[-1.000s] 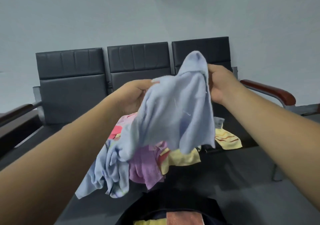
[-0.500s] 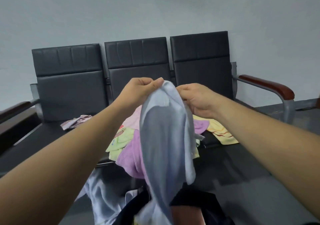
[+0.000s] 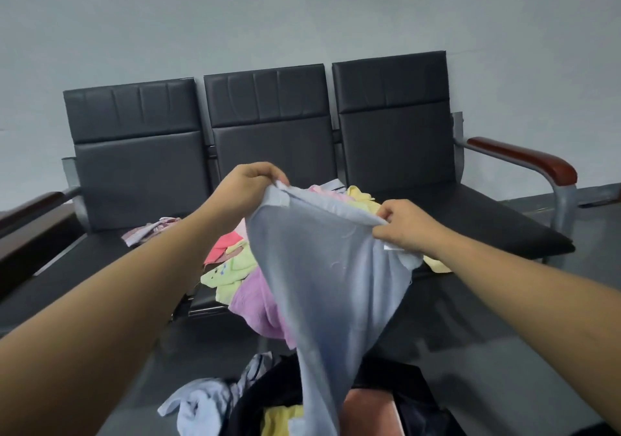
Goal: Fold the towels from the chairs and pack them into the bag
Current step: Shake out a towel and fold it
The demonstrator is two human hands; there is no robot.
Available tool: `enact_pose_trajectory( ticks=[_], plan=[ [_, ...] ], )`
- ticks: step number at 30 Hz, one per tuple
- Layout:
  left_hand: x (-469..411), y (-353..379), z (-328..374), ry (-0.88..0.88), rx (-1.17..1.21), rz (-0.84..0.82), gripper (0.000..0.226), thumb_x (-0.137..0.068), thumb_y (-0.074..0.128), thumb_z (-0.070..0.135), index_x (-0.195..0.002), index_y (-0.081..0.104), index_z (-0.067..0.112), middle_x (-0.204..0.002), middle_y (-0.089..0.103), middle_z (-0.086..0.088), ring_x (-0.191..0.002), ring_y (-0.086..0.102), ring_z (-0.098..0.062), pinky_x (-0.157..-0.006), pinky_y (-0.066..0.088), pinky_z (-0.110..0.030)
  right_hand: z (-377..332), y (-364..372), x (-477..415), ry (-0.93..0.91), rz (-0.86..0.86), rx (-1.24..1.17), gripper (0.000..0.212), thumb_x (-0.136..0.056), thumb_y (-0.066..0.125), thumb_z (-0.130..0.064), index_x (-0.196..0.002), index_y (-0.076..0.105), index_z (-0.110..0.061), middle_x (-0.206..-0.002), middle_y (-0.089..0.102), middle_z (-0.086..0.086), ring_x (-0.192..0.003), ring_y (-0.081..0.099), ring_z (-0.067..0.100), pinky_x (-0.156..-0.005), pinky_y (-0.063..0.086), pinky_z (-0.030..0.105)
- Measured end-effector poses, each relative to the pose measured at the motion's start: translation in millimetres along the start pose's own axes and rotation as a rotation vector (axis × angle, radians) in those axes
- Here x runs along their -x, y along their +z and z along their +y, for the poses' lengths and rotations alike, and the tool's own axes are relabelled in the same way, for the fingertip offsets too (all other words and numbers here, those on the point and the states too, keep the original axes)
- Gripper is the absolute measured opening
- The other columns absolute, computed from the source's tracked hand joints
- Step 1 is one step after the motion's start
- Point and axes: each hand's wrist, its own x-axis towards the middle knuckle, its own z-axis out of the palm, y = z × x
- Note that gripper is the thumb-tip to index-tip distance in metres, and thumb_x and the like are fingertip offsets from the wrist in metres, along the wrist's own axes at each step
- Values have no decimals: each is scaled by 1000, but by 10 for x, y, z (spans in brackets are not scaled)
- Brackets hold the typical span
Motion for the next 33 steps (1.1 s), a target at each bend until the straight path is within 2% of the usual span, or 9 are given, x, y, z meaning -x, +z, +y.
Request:
enact_pose_trajectory(
  ticks=[5, 9, 12, 16, 22, 24, 27, 30, 33],
  plan=[
    [35, -71, -95, -57, -135, -32, 24, -94, 62, 27, -77, 69, 12, -75, 62, 0, -70, 53, -15, -64, 41, -27, 70, -112, -33, 7, 134, -96, 26, -85, 56, -5, -62, 46, -10, -63, 36, 5, -63, 30, 18, -56, 22, 32],
    [21, -107, -258, -9, -685, -163, 48, -72, 83, 58, -83, 53, 23, -84, 59, 6, -73, 51, -12, -63, 41, -31, 113, -137, -76, -7, 136, -230, 15, -88, 62, -9, -81, 67, 2, -75, 56, 9, -72, 45, 22, -67, 36, 33],
    [1, -141, -382, 43, -802, -91, 49, -81, 79, 51, -74, 44, 16, -75, 53, -1, -68, 43, -19, -61, 34, -34, 88, -145, -76, -8, 144, -353, 3, -89, 75, -17, -89, 76, -14, -95, 72, 4, -89, 63, 18, -78, 50, 33],
    [17, -228, -457, 77, -782, -91, 37, -93, 67, 32, -67, 42, 22, -67, 51, 1, -65, 44, -21, -57, 33, -31, 110, -127, -97, 6, 139, -428, 8, -86, 79, -18, -84, 76, -10, -87, 71, 13, -82, 62, 20, -73, 49, 35],
    [9, -340, -566, 41, -766, -167, 24, -94, 67, 26, -76, 51, 28, -77, 62, 6, -70, 59, -14, -58, 40, -24, 142, -115, -158, 25, 153, -587, 13, -88, 79, -10, -100, 77, -10, -99, 77, 9, -92, 73, 23, -75, 60, 36],
    [4, -363, -622, -7, -819, -228, 13, -95, 65, 24, -84, 59, 27, -84, 64, 7, -72, 60, -9, -61, 41, -21, 141, -107, -177, 38, 173, -571, 12, -89, 80, -17, -96, 77, -7, -95, 76, 7, -88, 72, 21, -74, 59, 36],
    [8, -362, -704, -70, -942, -283, 10, -98, 59, 31, -100, 68, 27, -94, 66, 5, -84, 57, -16, -71, 40, -27, 113, -91, -192, 61, 231, -516, 35, -94, 74, -32, -86, 73, 2, -85, 69, 13, -78, 61, 19, -70, 52, 35],
    [35, -340, -740, -112, -725, -278, 9, -99, 60, 33, -101, 65, 26, -89, 72, 1, -71, 62, -14, -67, 49, -28, 46, -89, -183, 16, 277, -442, 41, -97, 69, -37, -86, 72, 3, -93, 69, 20, -80, 59, 20, -81, 55, 40],
    [83, -303, -650, -125, -15, -247, 8, -97, 67, 14, -104, 63, 16, -64, 57, 1, -49, 51, -11, -47, 45, -21, 1, -82, -215, -66, 288, -396, 42, -95, 72, -32, -86, 70, 9, -84, 62, 29, -73, 50, 22, -75, 49, 38]
  ],
)
